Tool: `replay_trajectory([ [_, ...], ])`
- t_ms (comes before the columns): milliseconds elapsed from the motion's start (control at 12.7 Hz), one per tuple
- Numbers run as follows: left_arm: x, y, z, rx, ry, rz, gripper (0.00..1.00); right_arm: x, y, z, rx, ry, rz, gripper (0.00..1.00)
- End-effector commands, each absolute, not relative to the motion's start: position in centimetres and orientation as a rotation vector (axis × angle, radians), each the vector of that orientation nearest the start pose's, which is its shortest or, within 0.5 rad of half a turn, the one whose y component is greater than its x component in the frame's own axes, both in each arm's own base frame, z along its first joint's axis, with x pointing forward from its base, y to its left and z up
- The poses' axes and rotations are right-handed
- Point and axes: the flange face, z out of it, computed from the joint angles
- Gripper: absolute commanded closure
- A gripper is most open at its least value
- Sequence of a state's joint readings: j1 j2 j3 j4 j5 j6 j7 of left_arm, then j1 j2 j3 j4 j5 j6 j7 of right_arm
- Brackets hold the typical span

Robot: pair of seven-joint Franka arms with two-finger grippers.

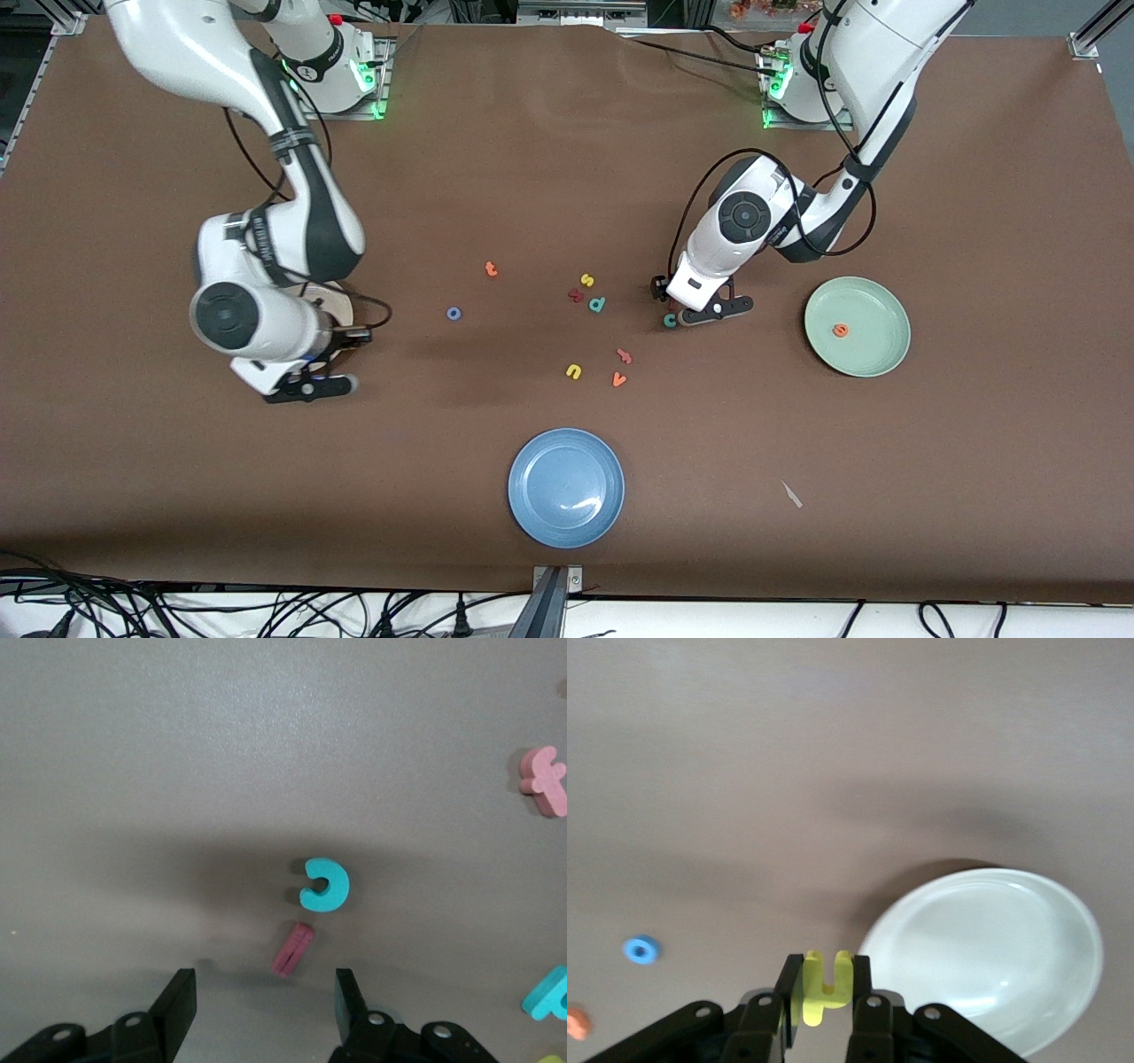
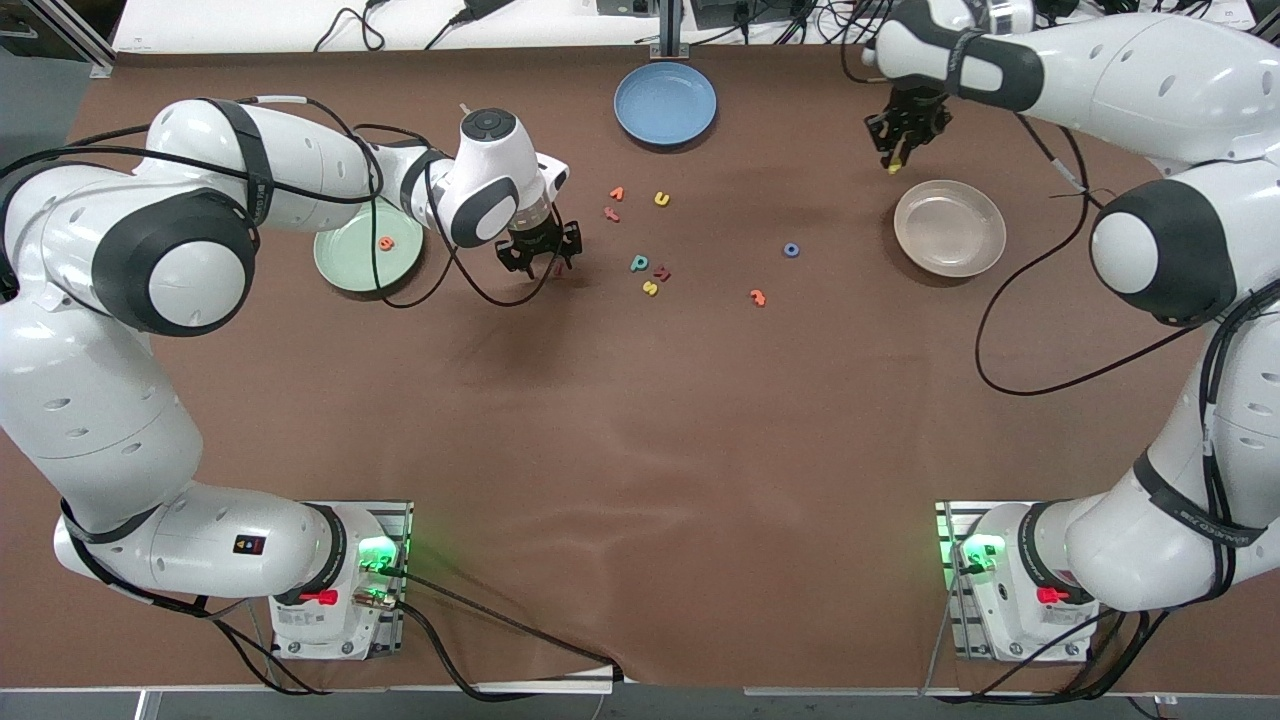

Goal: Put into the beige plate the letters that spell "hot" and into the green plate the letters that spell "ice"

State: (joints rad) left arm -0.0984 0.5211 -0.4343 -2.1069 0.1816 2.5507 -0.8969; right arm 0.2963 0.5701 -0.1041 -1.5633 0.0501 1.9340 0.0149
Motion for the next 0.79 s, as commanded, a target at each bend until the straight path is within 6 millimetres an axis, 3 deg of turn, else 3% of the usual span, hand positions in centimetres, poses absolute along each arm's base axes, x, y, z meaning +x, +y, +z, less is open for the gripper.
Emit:
replay_trajectory([
  [0,50.6,-30.3,18.8,-3.198,-0.424,0.083,0.41,66.3,10.4,28.6,-3.117,-0.325,0.369,1.00],
  [157,50.6,-30.2,18.2,-3.207,-0.434,0.082,0.43,65.7,8.1,26.4,-3.108,-0.316,0.388,1.00],
  [394,50.7,-30.4,17.6,-3.224,-0.440,0.071,0.46,63.0,6.3,23.1,-3.106,-0.330,0.305,1.00],
  [630,50.6,-30.4,17.2,-3.225,-0.406,0.052,0.49,61.5,6.1,21.9,-3.104,-0.310,0.287,1.00],
  [709,50.7,-30.4,17.2,-3.224,-0.418,0.051,0.56,61.5,6.1,21.8,-3.100,-0.288,0.286,0.90],
])
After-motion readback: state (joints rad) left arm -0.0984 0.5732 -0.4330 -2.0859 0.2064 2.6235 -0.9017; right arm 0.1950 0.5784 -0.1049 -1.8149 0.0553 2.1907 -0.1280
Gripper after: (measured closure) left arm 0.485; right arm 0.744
